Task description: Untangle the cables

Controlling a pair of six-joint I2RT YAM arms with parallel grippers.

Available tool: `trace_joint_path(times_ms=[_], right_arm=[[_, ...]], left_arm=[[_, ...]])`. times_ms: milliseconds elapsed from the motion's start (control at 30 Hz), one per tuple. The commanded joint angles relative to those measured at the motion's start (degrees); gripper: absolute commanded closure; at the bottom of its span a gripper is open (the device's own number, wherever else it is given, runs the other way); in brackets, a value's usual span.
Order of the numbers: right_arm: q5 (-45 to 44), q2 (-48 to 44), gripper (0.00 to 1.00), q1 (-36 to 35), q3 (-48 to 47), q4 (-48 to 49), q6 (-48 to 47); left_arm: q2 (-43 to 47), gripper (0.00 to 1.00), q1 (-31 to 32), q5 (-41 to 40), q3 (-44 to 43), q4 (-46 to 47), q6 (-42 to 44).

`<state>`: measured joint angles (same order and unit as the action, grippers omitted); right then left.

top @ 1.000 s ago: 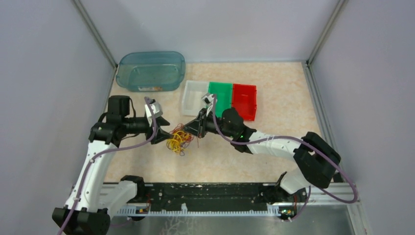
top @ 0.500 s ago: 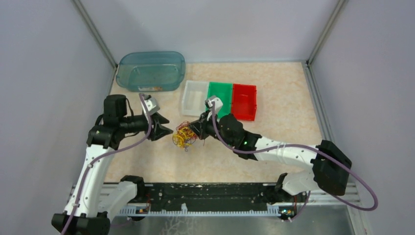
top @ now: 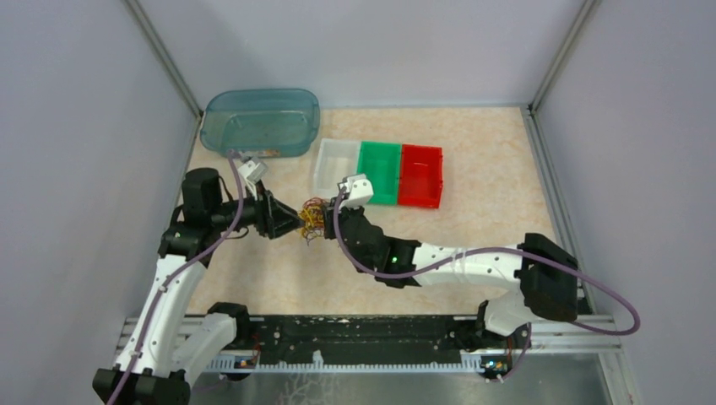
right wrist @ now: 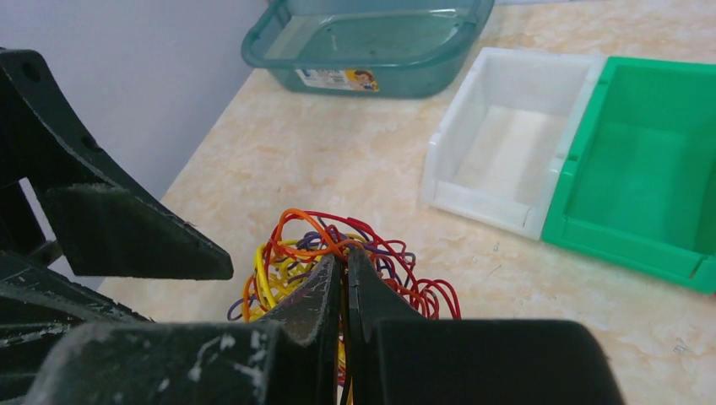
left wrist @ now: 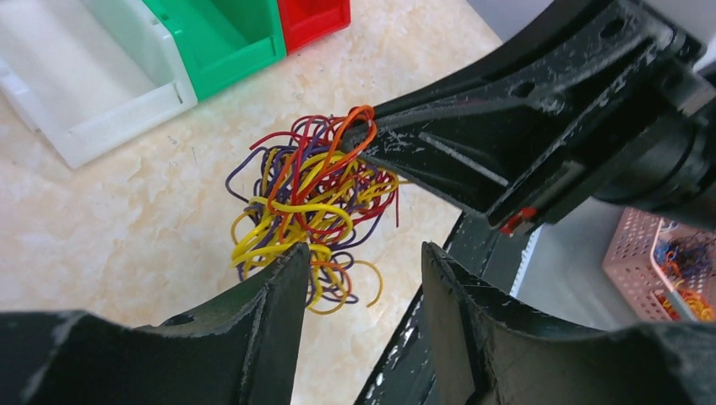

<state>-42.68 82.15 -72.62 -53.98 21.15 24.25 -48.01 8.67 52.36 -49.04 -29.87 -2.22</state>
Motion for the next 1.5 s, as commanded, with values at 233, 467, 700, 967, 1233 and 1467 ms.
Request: trace_joint_path(times_ms=[233,467,700,967,1233,1467], right_arm=[[-9.89,5.47,1.00,-3.05,-9.39,4.59,-2.45],[-9.15,5.82,1.00,-3.14,-9.56,6.99,-3.17],[-6.42,6.09,1.00,-3.15,-9.45,7.93,-2.31],[-7.19,5.43,1.00,-3.07,-8.21,7.51,-1.71],[-9.35,2.70,1.00,-0.01,-4.25,3.68,3.03],[-10.16,2.03,1.00,2.08,-0.23,-0.84,6.20]], left_arm=[[-0.88,0.51,0.21,-7.44,0.96,7.30,-10.31],[-2.72,0.54,0.22,-8.14,1.79,8.95,-13.78],[-3.77,0.51,0.22,-6.88,2.05,11.22,-16.47],[-3.89,0.78,0.21,-8.38,0.06,10.74,-14.30],[-2.85,0.91,0.21,-11.09,-2.37,3.02,-8.12],[-1.88,0.97,0.21,-7.89,-7.57,-2.69,-2.55]])
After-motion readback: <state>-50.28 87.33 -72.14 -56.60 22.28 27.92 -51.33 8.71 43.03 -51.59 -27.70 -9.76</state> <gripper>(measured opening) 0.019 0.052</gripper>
